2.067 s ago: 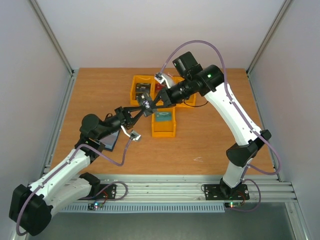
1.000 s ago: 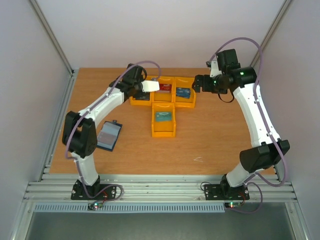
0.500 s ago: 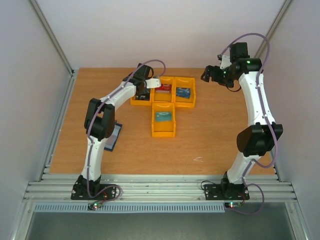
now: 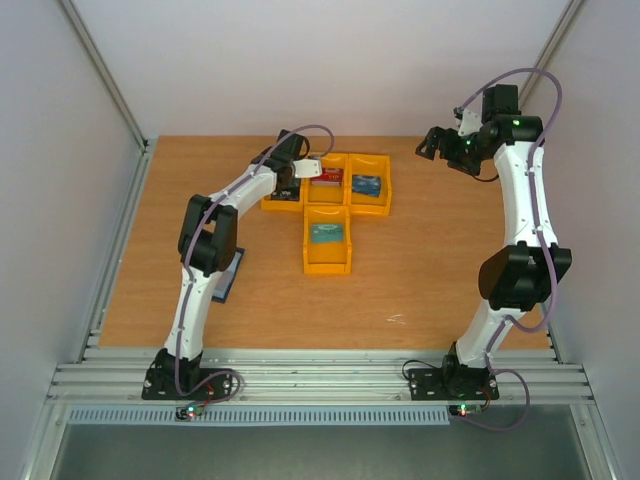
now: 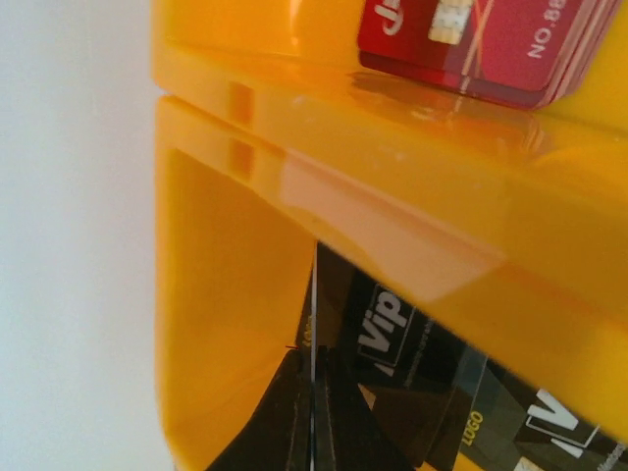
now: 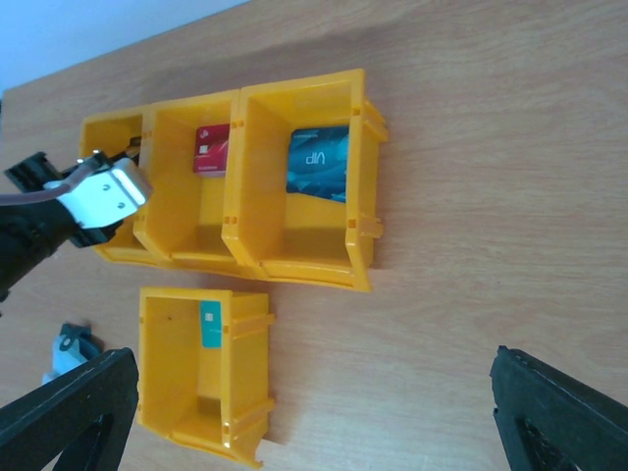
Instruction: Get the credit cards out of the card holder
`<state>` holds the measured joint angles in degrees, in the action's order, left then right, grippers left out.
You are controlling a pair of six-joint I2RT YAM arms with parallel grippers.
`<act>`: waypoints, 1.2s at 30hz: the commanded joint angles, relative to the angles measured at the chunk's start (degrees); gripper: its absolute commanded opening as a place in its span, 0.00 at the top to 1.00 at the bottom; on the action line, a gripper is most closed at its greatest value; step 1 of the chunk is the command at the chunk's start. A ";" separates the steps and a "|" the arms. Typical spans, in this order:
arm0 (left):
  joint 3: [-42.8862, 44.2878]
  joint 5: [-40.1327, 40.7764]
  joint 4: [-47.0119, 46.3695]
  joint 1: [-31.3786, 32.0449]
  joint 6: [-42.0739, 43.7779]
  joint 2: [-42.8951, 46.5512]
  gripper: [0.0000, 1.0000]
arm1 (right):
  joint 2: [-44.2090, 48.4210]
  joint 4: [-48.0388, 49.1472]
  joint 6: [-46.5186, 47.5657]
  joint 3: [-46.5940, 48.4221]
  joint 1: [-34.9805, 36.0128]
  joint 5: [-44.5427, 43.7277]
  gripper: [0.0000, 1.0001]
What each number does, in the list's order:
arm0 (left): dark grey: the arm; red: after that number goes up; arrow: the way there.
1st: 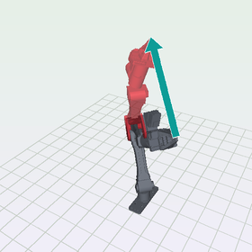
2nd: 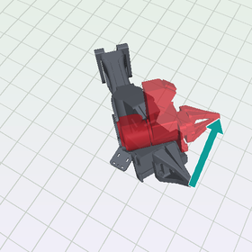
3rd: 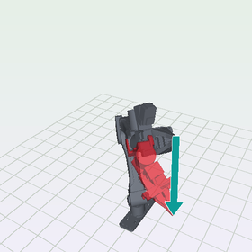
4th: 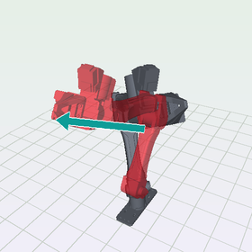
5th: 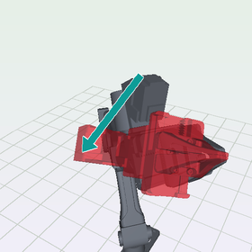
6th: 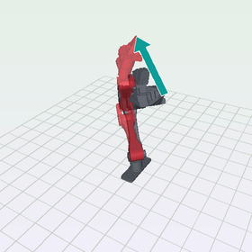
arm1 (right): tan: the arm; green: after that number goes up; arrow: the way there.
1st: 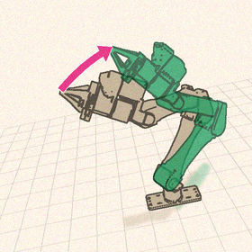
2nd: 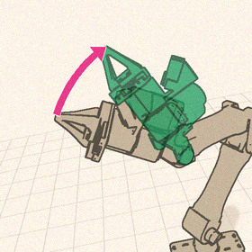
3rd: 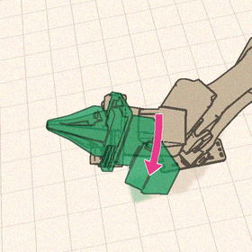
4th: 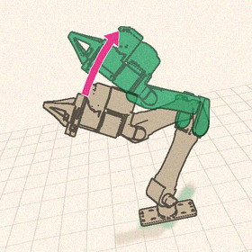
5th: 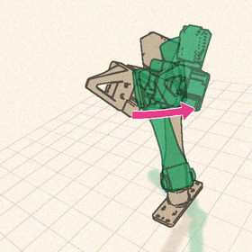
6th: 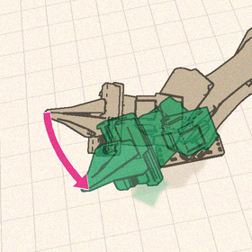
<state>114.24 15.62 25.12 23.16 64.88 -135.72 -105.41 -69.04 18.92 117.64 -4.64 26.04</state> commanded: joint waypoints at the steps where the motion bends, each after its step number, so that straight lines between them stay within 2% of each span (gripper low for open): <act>1: 1.64 -0.12 -1.59 -0.28 2.30 -2.44 1.00 | -0.17 -0.45 0.18 1.63 -0.01 2.32 0.01; 4: 0.03 -0.61 -2.44 -0.29 2.29 -1.83 1.00 | 0.23 -0.40 0.48 1.49 -0.01 2.11 0.01; 6: -1.21 -1.47 -2.70 -0.31 1.98 -0.87 0.95 | 0.62 -0.30 0.66 1.24 -0.01 2.04 0.02; 9: -3.48 -3.79 -2.94 -0.31 2.16 0.87 0.72 | 0.88 -0.24 0.86 1.11 -0.01 2.02 0.02; 11: -3.84 -4.35 -2.82 -0.31 2.26 1.36 0.64 | 0.79 -0.29 0.86 1.18 -0.01 2.11 0.02; 20: -3.17 -5.91 -2.71 -0.28 1.85 4.21 0.48 | 1.33 -0.10 0.81 1.11 -0.01 3.72 0.02; 28: -6.25 -9.49 -1.77 -0.31 -0.56 11.00 0.36 | 2.60 -0.01 0.86 0.47 -0.01 5.64 0.01; 32: -6.62 -14.44 3.52 -0.28 -8.79 18.05 0.30 | 4.35 2.09 0.03 -1.36 -0.01 8.36 0.02; 36: -1.97 -20.83 20.83 -2.73 -32.69 23.22 0.28 | 6.25 6.18 -2.50 -5.27 0.43 13.57 0.02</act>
<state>108.57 2.90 31.31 22.59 54.22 -118.32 -102.72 -67.07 18.81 115.35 -4.56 33.61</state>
